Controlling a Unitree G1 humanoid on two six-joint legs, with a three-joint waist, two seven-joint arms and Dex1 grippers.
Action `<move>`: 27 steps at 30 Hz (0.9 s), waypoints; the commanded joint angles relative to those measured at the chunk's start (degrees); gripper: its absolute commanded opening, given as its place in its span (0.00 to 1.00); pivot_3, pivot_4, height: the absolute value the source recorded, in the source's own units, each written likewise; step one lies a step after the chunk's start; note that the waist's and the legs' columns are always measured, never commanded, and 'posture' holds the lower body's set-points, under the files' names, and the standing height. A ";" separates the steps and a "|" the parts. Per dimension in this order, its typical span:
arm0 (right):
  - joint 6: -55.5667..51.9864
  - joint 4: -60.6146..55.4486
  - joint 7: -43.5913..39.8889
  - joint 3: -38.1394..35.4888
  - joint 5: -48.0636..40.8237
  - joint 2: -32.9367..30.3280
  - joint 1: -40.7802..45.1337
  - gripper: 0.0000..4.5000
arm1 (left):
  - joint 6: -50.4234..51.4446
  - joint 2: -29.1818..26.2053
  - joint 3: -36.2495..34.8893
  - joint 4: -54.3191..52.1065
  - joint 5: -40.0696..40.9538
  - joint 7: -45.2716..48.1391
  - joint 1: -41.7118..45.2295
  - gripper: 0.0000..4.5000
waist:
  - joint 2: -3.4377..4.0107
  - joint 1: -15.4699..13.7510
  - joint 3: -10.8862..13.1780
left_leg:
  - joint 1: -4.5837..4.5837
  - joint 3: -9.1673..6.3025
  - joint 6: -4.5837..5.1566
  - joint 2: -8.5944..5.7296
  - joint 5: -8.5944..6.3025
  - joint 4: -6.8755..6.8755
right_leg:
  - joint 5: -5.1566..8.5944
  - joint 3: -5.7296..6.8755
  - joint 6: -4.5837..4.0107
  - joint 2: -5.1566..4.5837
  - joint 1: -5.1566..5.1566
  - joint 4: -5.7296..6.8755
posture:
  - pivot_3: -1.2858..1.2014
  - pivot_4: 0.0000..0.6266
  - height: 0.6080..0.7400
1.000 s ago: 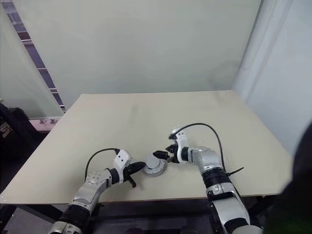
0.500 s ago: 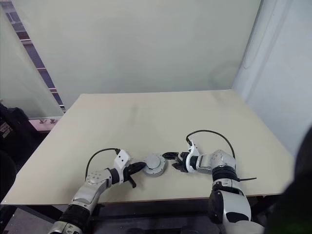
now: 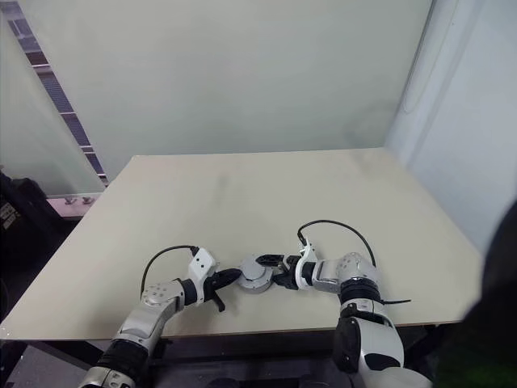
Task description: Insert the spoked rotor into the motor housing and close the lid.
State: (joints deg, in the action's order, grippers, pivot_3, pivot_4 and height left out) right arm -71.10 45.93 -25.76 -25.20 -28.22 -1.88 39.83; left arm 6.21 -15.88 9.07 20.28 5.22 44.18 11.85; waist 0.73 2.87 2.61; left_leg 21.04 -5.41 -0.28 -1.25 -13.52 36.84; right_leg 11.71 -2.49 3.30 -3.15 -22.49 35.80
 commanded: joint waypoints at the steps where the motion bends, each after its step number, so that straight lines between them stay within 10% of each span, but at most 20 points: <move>1: 0.23 -0.20 0.67 -0.78 -2.25 1.28 0.32 0.87 | 1.07 0.69 2.46 0.16 -1.08 0.46 -0.28 0.00 | 0.01 0.00 0.01 | 0.00 0.00 0.00 0.00 0.00 0.00 | 0.00 0.00 0.00 0.00 0.00 0.00 | 0.52 0.00 1.00; 10: -1.00 -0.40 2.44 -0.46 -2.45 1.07 -0.25 0.30 | 0.99 0.78 2.29 -0.06 -0.86 0.57 -0.25 0.00 | 0.22 0.06 -0.08 | 0.04 0.01 0.02 0.02 0.01 -0.04 | 0.00 0.02 0.00 0.00 -0.07 -0.01 | 0.52 0.00 1.00; 19: -0.24 0.21 3.22 0.16 -2.20 0.68 -0.24 0.28 | 1.66 1.01 1.27 -0.22 0.09 0.78 0.22 0.00 | 0.27 0.03 -0.09 | -0.01 0.01 -0.01 0.02 -0.01 -0.07 | 0.00 0.02 0.00 0.00 -0.04 -0.02 | 0.52 0.00 1.00; 27: 0.64 0.57 3.36 0.47 -2.12 0.53 -0.21 0.28 | 5.74 -1.29 -2.87 -2.42 3.66 2.42 1.14 0.59 | 0.27 0.18 -0.09 | -0.01 0.02 -0.03 0.03 -0.02 -0.12 | 0.00 0.02 0.00 0.00 -0.07 -0.03 | 0.52 0.00 1.00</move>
State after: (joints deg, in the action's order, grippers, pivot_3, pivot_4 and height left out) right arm -70.23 45.57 -23.77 -26.36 -30.83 -2.09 39.29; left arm 10.63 -17.08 5.74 19.46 7.76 44.98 12.02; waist 1.01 3.05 2.52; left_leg 21.03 -5.38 -0.29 -1.22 -13.53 36.70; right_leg 11.72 -2.48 3.29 -3.15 -22.57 35.78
